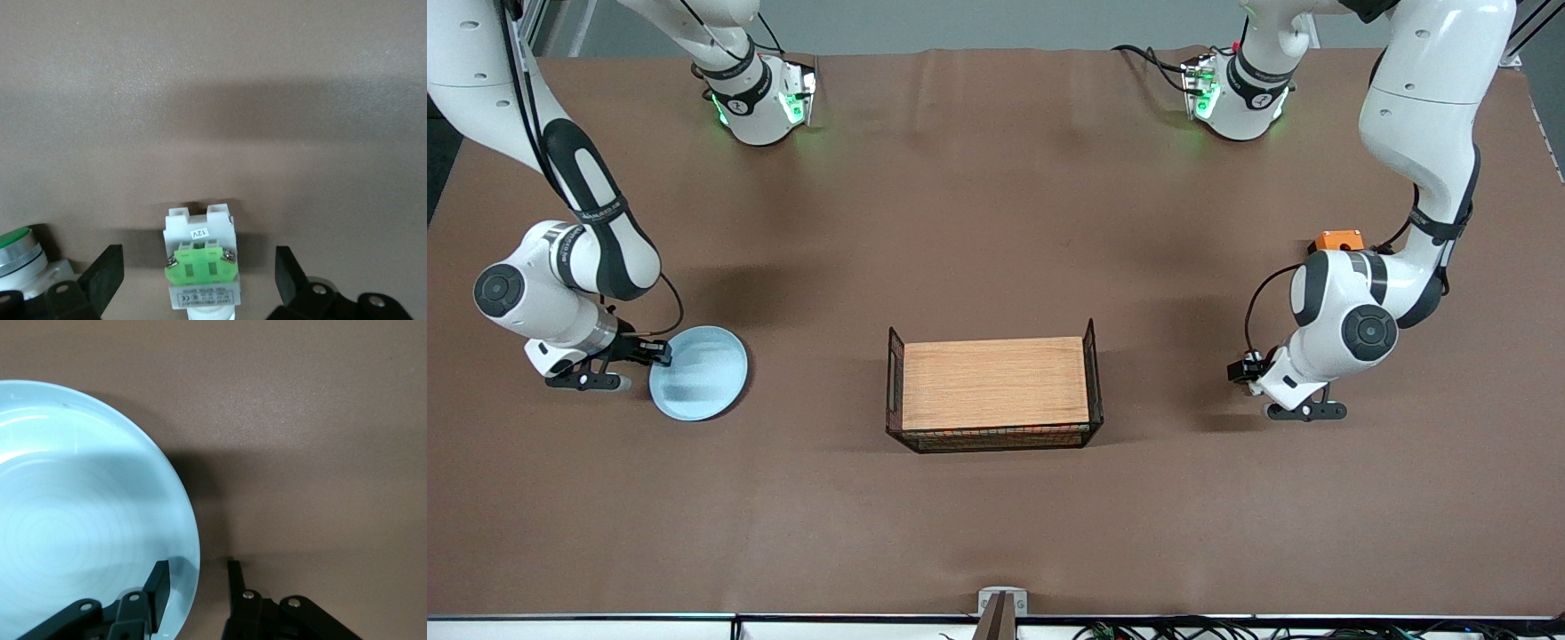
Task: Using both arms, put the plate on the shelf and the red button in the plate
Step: 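Grasp the plate rim with the right gripper while the left grasps the switch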
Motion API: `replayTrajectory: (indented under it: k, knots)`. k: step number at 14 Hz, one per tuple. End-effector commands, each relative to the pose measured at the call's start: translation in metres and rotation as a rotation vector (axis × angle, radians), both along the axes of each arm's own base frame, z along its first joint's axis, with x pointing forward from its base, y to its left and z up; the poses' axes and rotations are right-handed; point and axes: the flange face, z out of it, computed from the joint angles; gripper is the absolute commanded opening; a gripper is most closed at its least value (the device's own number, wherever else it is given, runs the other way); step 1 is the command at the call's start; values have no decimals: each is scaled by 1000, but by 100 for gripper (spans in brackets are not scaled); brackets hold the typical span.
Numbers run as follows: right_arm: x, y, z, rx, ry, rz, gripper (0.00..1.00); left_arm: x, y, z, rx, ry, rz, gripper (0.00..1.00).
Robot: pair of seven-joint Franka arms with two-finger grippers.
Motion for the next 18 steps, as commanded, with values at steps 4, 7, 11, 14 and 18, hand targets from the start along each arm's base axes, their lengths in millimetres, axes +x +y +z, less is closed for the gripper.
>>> replayTrajectory:
  k: [4,7,11,14,18]
  knots:
    - [9,4,0,-5,-11,22,16,3,5,-1,1,-6,-5,12]
    - [10,5,0,-5,-13,23,5,5,5,1,1,-8,-10,0]
    - [12,11,3,-6,-16,32,0,7,5,2,2,-9,-2,0]
    - [13,14,18,-4,-7,35,0,9,5,1,1,-11,-6,0]
    - [8,27,86,17,81,47,0,9,5,2,1,-11,-5,0]
